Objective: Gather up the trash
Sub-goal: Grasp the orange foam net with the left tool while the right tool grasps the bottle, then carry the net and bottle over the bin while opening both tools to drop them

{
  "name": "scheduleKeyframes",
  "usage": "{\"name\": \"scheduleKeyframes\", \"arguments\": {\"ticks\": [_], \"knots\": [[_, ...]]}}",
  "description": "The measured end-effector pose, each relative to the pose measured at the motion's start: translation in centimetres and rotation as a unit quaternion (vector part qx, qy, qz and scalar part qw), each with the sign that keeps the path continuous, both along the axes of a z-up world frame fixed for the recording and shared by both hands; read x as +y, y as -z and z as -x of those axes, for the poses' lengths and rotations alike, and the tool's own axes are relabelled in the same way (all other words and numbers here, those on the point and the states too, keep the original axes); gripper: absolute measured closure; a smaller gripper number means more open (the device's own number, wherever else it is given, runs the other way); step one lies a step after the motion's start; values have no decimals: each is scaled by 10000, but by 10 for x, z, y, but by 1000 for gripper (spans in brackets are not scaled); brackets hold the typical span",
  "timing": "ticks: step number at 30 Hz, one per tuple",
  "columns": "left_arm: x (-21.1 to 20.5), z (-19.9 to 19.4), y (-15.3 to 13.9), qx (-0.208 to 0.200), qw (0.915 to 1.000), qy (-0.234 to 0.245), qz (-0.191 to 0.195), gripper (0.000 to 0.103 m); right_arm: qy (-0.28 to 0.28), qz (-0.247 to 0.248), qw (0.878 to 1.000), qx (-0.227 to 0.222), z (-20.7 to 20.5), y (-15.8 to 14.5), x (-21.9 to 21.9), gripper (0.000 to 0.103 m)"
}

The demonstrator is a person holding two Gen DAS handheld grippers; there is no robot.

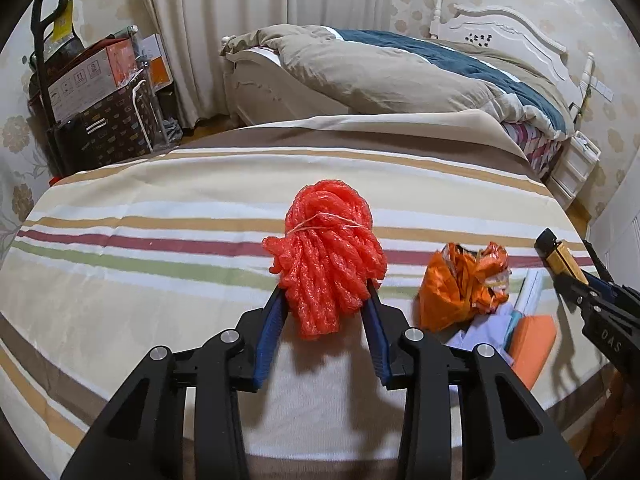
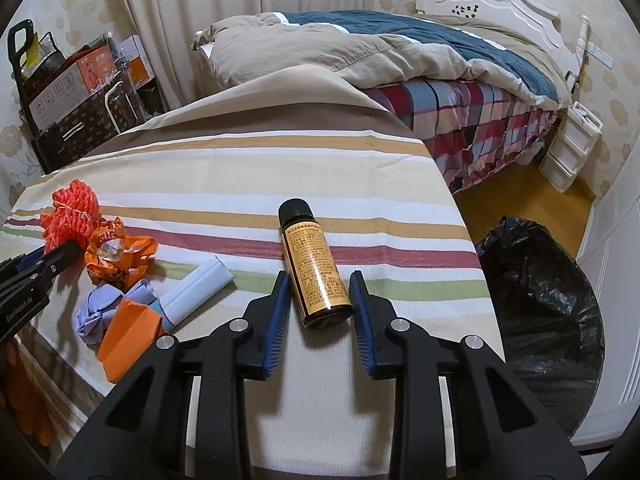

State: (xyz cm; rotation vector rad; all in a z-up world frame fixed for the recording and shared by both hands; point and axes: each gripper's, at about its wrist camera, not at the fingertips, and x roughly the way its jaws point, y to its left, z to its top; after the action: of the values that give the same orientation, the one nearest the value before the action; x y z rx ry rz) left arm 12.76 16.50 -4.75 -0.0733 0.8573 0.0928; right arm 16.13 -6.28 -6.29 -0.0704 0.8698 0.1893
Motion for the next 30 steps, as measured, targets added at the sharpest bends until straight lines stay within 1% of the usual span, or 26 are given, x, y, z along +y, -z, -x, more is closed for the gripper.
{"name": "scheduleKeyframes", "arguments": {"ticks": [3, 10, 14, 15, 17, 18, 19, 25, 30], "knots": [[2, 7, 0, 3, 10000, -29, 23, 64, -12, 22, 10000, 2, 1, 0, 0, 74], [5, 14, 1, -15, 10000, -91, 30, 64, -126, 73, 9999, 11, 4, 1, 6, 63], [5, 16, 0, -32, 9999, -108, 32, 64, -122, 69, 9999, 8, 3, 1, 7, 63], [5, 17, 0, -34, 9999, -110, 34, 64, -117, 66, 9999, 7, 3, 1, 7, 64], [5, 19, 0, -37, 9999, -120, 45, 64, -110, 80, 9999, -5, 2, 1, 8, 72], [5, 20, 0, -41, 9999, -124, 50, 64, -124, 83, 9999, -13, 3, 1, 9, 78], [5, 21, 0, -43, 9999, -126, 52, 64, -126, 91, 9999, -18, 3, 0, 9, 79], [2, 31, -1, -62, 9999, -84, 75, 65, -151, 19, 9999, -23, 13, -1, 6, 80], [-3, 46, -5, -100, 9999, -28, 138, 65, -89, -111, 9999, -48, 32, -5, -2, 80]]}}
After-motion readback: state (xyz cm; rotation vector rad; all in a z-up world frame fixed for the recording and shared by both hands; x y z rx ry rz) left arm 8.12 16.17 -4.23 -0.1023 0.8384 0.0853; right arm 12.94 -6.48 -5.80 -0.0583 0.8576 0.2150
